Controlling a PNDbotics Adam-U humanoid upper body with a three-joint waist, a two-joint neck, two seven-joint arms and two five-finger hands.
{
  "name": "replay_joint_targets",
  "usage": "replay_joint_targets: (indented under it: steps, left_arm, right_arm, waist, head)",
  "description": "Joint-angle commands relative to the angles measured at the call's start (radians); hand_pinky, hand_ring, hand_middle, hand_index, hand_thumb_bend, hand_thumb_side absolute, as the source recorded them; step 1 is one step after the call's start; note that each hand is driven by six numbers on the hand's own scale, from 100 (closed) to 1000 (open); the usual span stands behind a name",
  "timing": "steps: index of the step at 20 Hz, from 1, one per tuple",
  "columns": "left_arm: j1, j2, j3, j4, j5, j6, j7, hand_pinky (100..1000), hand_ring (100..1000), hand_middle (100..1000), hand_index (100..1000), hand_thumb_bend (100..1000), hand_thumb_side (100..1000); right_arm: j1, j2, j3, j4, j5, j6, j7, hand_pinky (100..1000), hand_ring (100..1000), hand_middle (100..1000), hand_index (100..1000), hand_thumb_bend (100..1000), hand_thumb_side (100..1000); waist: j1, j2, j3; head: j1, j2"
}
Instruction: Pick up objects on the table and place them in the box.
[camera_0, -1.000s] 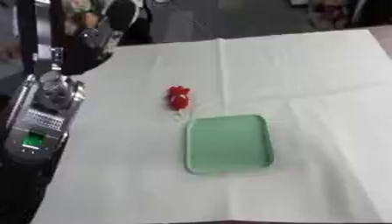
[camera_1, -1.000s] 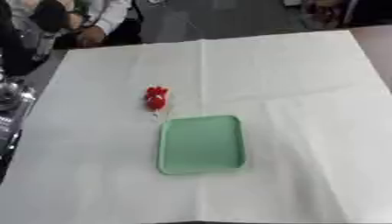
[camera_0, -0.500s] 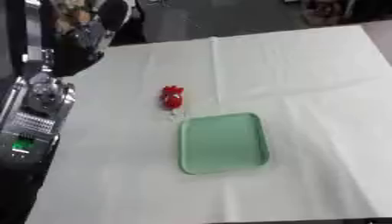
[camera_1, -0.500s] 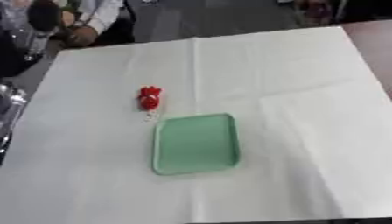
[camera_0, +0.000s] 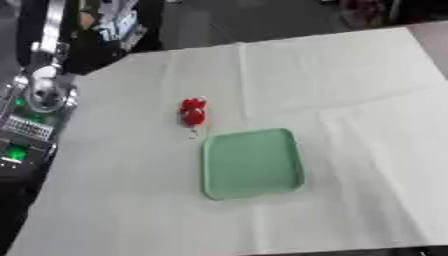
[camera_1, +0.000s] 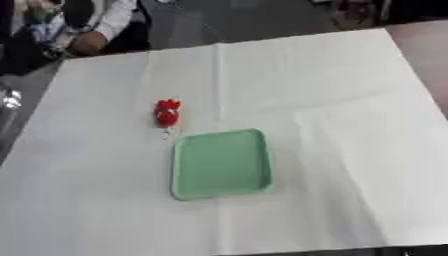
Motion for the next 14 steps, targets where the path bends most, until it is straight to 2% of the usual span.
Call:
replay_joint_targets:
  steps: [1,3,6,14]
  left_arm:
    - [-0.044,0.083,-0.017,0.067,-0.045,0.066,-0.146,463,536,700,834,642,827]
    - [-0.074,0.118,-0.041,0.124,-0.058,0.083,-0.248,483,548,711,839,637,830]
    - [-0.117,0.152,-0.067,0.199,-0.07,0.073,-0.367,495,555,718,841,633,830]
    - [-0.207,0.159,-0.12,0.36,-0.108,0.018,-0.51,546,583,740,844,627,811]
  right_arm:
    - [-0.013,-0.014,0.001,-0.015,0.007,-0.001,-0.043,100,426,418,446,198,369]
    - [-0.015,-0.014,0.006,-0.015,0.013,-0.003,-0.047,100,424,416,445,194,374]
    - [-0.016,-0.013,0.011,-0.015,0.015,-0.004,-0.047,100,423,415,445,188,377]
    - [-0.021,-0.01,0.023,-0.015,0.001,0.001,-0.021,100,408,401,446,167,384]
  waist:
    - [-0.002,-0.013,-0.004]
    - [0.0,-0.012,-0.008]
    - [0.002,-0.012,-0.012]
    - [0.004,-0.011,-0.021]
  head:
    - [0.005,-0.001]
    - [0.007,-0.001]
    - [0.012,-0.001]
    - [0.024,-0.001]
